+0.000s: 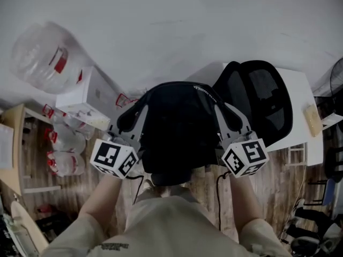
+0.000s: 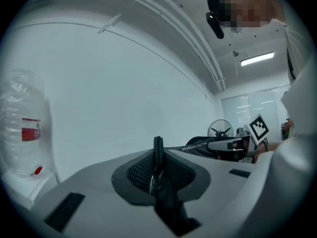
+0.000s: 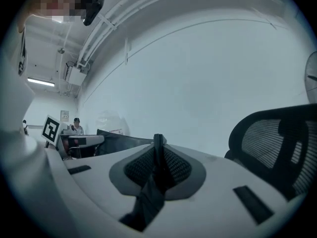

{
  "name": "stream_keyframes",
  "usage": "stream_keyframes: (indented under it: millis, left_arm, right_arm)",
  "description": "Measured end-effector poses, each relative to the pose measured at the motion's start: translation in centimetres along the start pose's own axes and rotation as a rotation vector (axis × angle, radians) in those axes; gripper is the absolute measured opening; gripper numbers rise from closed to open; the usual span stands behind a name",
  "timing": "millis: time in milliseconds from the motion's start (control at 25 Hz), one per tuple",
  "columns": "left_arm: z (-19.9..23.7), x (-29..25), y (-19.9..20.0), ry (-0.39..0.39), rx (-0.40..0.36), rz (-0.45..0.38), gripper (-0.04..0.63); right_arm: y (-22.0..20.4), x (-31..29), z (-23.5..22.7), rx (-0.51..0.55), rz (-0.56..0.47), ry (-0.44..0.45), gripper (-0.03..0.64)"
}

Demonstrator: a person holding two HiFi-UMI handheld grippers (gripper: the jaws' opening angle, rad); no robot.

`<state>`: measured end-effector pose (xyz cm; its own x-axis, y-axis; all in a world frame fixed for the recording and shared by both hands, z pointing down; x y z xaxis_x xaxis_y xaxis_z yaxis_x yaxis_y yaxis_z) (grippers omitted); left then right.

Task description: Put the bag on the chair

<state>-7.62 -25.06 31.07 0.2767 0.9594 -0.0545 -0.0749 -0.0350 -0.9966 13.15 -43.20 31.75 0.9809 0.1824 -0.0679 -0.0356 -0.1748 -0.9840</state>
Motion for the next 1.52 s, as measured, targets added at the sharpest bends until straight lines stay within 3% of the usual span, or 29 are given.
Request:
stream_keyframes:
  millis: [240, 600, 1040, 1520]
  left_arm:
    - [2.1, -2.7, -3.4, 0.044, -0.014, 0.06, 0.071]
    - [6.6, -5.9, -9.3, 0.047, 0.003, 0.169, 0.069]
    - [10.6, -8.0, -19.3, 0.063, 0.073, 0.342, 0.069]
    - [14.7, -9.6, -31.0, 0.072, 0.049, 0.495, 0.071]
  right_arm:
    - [-2.6, -3.6, -2.2, -0.025, 0.052, -0.006, 0.063]
    - [-8.2, -8.8, -4.1, -0.067, 0.162, -0.026, 0.063]
    - [-18.2, -13.6, -6.0, -0.098, 0.306, -0.057, 0.063]
    - [-29.5, -16.8, -7.2, -0.127, 0.412, -0.028, 0.063]
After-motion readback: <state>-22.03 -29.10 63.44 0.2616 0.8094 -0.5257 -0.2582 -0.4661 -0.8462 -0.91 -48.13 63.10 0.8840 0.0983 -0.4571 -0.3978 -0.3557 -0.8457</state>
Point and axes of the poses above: the fingertips, and each gripper's own axes: x backward along the fingers, z to its left, y out of its top, the point moved 7 cm from there along x, backward along the fingers, and after that the axes turned 8 degrees about y, right-handed, at the moved point
